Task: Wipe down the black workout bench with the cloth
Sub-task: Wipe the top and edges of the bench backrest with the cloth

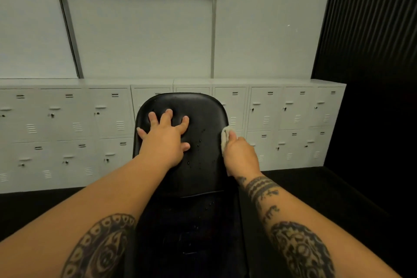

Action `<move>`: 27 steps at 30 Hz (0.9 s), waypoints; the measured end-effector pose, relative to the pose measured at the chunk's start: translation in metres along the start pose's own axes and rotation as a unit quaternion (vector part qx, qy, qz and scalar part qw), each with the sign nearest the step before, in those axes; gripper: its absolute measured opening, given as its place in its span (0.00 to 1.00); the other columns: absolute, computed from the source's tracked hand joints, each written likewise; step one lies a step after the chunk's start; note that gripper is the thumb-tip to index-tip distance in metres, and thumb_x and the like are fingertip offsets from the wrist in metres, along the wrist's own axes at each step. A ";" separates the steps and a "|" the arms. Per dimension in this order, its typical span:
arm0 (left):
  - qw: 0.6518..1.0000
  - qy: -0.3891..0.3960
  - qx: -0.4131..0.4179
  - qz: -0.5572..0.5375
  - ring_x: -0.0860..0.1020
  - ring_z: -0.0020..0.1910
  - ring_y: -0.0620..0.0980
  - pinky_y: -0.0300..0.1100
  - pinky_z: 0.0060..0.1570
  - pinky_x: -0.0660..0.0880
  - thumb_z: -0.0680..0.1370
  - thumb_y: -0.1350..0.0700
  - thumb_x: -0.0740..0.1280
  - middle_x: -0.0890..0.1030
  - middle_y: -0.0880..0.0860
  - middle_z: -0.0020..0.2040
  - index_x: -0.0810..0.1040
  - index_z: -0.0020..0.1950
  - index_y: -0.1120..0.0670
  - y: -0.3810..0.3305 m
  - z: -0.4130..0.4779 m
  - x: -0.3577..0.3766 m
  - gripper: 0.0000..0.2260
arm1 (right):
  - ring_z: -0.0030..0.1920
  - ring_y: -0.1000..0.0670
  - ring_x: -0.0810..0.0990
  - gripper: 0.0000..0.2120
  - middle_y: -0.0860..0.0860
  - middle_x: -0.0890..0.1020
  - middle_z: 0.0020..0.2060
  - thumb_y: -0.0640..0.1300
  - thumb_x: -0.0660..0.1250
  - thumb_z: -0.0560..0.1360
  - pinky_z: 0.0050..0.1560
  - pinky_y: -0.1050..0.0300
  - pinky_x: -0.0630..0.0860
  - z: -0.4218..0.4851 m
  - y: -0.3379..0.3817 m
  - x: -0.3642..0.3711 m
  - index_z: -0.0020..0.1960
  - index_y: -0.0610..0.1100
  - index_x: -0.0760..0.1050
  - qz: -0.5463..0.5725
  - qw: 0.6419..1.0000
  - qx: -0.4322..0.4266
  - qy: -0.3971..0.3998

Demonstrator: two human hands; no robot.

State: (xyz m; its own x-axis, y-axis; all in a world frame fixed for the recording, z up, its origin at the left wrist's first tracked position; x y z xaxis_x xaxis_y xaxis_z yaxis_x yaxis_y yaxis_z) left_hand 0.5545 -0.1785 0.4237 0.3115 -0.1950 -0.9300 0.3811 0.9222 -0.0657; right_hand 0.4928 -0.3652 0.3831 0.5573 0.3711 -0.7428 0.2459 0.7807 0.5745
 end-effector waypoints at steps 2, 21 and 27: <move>1.000 0.002 0.001 0.001 0.41 0.80 0.66 0.75 0.71 0.51 0.80 0.42 0.67 0.47 0.54 0.82 0.52 0.82 0.38 0.000 0.000 0.000 0.34 | 0.56 0.38 0.77 0.18 0.40 0.75 0.58 0.45 0.51 0.83 0.52 0.48 0.73 0.007 0.011 -0.004 0.72 0.44 0.62 0.075 0.997 0.011 -0.014; 1.000 0.004 0.011 0.002 0.40 0.80 0.66 0.75 0.71 0.50 0.81 0.42 0.66 0.46 0.55 0.82 0.51 0.82 0.38 0.002 -0.002 0.002 0.34 | 0.64 0.40 0.73 0.26 0.41 0.68 0.70 0.54 0.52 0.83 0.62 0.45 0.70 -0.002 0.014 0.008 0.78 0.46 0.54 0.087 0.996 -0.001 -0.004; 0.999 0.033 0.009 -0.018 0.38 0.80 0.66 0.75 0.71 0.47 0.81 0.43 0.66 0.44 0.54 0.83 0.50 0.82 0.38 0.000 -0.006 -0.003 0.35 | 0.57 0.43 0.78 0.24 0.43 0.78 0.62 0.58 0.50 0.83 0.59 0.48 0.74 -0.026 -0.019 0.004 0.77 0.50 0.59 0.038 0.997 -0.037 0.064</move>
State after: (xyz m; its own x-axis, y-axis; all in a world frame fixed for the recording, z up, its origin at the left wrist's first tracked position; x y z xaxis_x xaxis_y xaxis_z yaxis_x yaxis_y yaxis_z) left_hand 0.5488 -0.1760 0.4240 0.2389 -0.2049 -0.9492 0.4065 0.9088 -0.0939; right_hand 0.4702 -0.3659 0.3601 0.4649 0.4888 -0.7382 0.1445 0.7807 0.6079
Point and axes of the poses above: each hand's wrist, its own z-axis towards the middle knuckle, its own x-axis out of the palm, y = z × x, the point moved 5 cm from there along z, towards the middle knuckle
